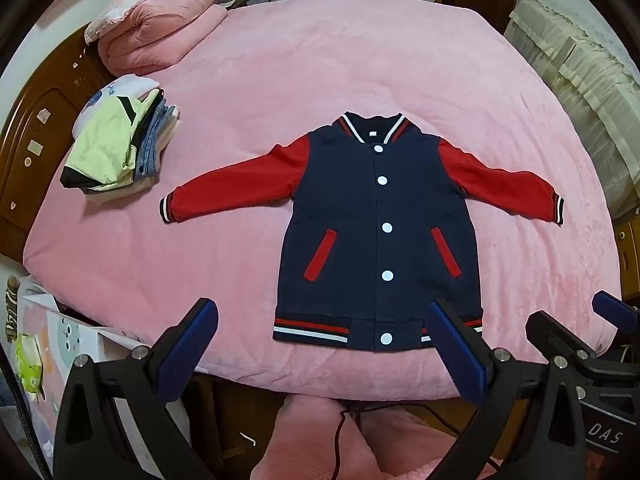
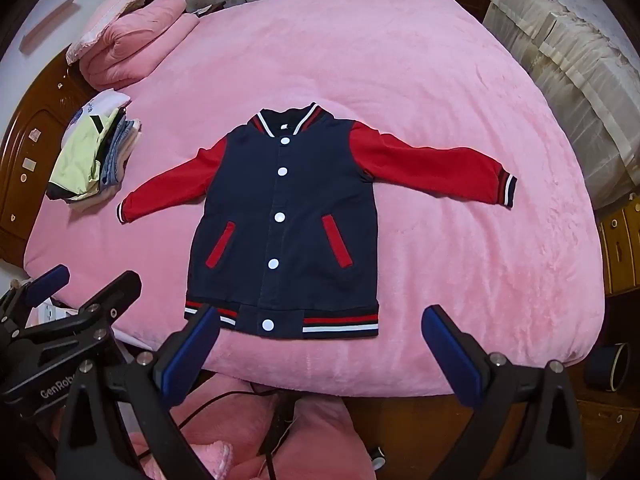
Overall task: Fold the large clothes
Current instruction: 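Move both tools toward the spread navy jacket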
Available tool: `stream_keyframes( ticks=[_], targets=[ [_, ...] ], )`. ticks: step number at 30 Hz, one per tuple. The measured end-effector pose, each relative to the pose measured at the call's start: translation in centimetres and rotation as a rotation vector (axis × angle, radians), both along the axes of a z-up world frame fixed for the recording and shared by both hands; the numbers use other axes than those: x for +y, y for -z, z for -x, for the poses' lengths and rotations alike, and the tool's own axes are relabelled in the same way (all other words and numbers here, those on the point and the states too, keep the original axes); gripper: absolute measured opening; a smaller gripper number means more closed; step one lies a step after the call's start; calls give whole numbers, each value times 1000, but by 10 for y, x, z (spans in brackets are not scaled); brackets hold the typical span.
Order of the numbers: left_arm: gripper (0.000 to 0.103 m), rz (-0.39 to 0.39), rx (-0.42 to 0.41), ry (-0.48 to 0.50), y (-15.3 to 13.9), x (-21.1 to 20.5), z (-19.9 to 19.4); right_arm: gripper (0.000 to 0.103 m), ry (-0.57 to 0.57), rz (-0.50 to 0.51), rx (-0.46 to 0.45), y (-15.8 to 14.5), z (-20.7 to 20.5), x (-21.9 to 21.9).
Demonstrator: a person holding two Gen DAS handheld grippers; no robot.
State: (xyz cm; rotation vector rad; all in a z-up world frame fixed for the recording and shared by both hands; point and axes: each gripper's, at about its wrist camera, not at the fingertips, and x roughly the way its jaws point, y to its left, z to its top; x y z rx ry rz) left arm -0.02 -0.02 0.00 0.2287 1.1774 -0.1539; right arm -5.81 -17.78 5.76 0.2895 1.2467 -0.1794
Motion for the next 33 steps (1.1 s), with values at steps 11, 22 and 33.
stream_keyframes(
  ticks=[11, 22, 33],
  targets=[
    [102, 11, 6, -1, 0, -1, -1, 101, 9, 8, 2, -2, 2, -2],
    [102, 2, -8, 4, 0, -5, 2, 101, 6, 13, -5, -3, 3, -3],
    [102, -5, -50, -3, -13, -5, 7, 101, -2, 24, -30, -10, 3, -6]
  ],
)
